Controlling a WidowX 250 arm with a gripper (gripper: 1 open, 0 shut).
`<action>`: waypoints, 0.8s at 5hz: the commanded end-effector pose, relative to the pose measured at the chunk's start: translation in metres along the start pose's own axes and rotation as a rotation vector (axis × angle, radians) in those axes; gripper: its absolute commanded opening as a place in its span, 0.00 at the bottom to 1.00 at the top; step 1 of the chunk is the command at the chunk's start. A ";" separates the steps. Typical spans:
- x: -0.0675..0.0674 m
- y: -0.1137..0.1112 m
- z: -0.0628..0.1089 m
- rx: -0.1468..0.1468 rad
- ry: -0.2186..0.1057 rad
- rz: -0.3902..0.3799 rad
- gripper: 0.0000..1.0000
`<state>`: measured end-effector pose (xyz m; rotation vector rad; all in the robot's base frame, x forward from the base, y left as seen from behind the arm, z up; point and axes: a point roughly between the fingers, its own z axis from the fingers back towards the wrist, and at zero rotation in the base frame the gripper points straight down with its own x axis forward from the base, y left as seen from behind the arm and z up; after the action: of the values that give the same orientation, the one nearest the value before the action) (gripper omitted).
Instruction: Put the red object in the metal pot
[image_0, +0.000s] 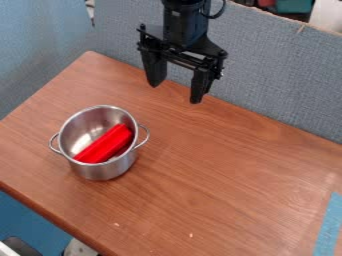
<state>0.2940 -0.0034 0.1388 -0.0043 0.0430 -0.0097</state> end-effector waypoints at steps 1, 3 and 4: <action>0.000 -0.020 -0.007 0.010 0.005 -0.250 1.00; 0.038 0.041 0.012 -0.042 0.013 -0.171 1.00; 0.025 0.052 0.013 -0.047 0.000 0.053 1.00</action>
<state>0.3198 0.0476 0.1289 -0.0566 0.1109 0.0393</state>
